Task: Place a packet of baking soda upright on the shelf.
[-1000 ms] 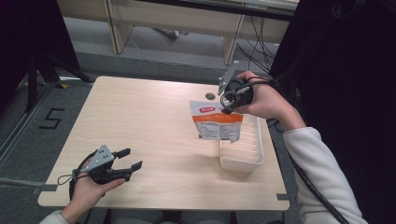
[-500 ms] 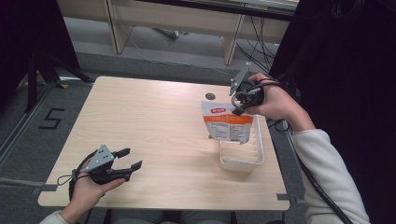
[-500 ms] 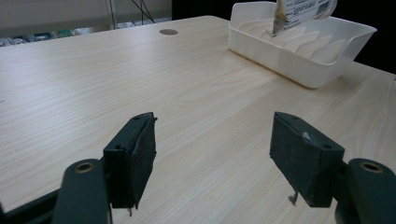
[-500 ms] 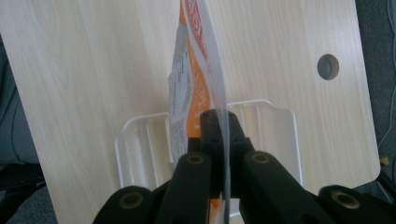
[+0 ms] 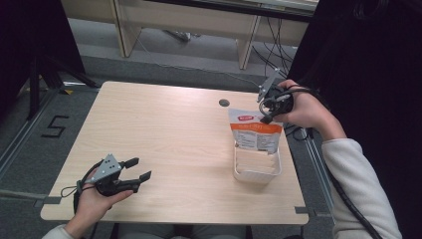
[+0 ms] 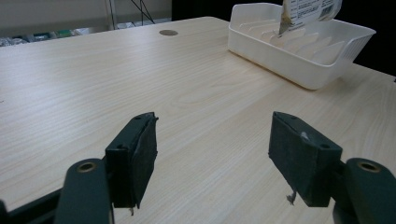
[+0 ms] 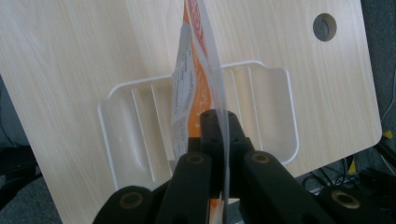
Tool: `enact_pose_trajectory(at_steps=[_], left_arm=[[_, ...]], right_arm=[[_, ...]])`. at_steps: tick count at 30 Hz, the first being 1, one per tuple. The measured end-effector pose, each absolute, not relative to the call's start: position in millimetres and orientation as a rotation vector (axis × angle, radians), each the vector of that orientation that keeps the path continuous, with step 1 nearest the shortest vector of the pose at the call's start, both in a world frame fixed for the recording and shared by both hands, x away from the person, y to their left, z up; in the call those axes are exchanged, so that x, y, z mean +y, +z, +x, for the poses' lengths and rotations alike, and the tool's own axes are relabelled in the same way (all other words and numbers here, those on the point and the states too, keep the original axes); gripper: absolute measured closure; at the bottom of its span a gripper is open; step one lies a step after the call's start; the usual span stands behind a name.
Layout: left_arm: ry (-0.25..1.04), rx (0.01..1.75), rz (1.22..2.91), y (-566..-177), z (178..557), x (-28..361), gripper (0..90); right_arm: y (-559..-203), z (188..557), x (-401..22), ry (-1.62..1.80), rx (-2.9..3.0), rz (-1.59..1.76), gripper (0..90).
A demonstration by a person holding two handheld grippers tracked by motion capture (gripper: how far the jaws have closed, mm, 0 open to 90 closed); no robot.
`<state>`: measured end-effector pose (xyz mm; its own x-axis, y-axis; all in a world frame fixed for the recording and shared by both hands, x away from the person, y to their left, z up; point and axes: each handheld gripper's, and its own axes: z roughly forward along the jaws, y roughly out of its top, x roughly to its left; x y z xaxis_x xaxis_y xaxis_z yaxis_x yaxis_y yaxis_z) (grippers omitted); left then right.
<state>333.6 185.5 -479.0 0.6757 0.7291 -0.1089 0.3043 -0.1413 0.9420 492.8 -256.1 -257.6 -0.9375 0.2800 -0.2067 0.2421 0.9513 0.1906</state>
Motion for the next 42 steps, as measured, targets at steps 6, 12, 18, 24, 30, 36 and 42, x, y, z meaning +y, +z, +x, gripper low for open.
enact_pose_trajectory(at_steps=[6,12,18,24,30,36,42], left_arm=[[0.459,0.837,1.727,-478.7,333.7,186.1,31.9],[0.458,0.837,1.727,-479.2,334.2,186.2,31.7],[0.457,0.838,1.726,-478.9,333.8,186.3,31.7],[0.447,0.845,1.714,-479.3,333.7,185.8,31.7],[0.457,0.835,1.728,-478.9,333.9,186.1,31.7],[0.453,0.835,1.723,-478.6,333.8,186.1,31.7],[0.452,0.835,1.722,-478.1,333.7,186.1,31.8]], right_arm=[[-260.0,495.2,-259.2,0.206,2.881,0.381,90.0],[-265.3,497.9,-256.8,0.182,2.89,0.329,90.0],[-270.6,500.5,-253.1,0.125,2.879,0.307,90.0],[-274.9,503.8,-248.8,0.098,2.879,0.265,90.0],[-275.7,503.6,-243.8,0.087,2.864,0.27,90.0],[-278.7,503.9,-239.8,0.055,2.85,0.257,90.0],[-279.8,507.2,-236.2,0.04,2.849,0.236,90.0]])
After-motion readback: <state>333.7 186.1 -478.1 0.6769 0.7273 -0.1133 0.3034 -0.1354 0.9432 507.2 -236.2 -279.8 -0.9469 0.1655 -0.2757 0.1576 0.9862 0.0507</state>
